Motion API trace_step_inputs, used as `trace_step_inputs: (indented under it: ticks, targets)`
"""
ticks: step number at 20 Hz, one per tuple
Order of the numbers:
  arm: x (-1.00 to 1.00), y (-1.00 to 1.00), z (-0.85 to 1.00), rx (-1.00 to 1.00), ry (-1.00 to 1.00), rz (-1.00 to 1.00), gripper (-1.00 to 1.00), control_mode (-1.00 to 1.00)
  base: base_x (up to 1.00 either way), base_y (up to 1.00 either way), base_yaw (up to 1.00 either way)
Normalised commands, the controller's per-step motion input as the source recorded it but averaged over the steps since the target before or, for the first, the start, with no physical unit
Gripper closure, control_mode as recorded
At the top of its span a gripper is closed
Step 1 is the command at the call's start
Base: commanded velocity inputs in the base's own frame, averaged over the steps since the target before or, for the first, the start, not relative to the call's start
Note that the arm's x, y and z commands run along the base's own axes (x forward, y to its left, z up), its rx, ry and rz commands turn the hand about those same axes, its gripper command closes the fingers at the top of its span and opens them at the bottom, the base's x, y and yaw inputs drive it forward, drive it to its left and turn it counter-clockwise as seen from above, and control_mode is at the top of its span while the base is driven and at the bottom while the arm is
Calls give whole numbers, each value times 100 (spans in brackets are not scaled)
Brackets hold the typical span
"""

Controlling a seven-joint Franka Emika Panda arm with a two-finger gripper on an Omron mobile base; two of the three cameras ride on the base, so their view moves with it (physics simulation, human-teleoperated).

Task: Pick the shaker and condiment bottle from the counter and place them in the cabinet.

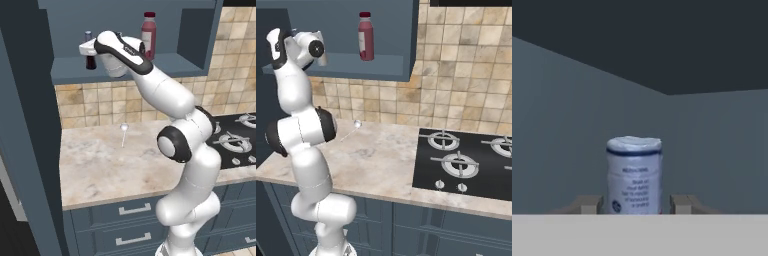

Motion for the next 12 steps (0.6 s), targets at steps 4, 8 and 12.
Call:
trace_step_inputs:
  ticks: [4,8,12]
  targets:
    - [24,0,-2,0,0,-3,100,-100,0,0,0]
    - [16,0,-1,0,0,-2,-100,-100,0,0,0]
    - [12,-2,0,0,0,-4,-100,-100,0,0,0]
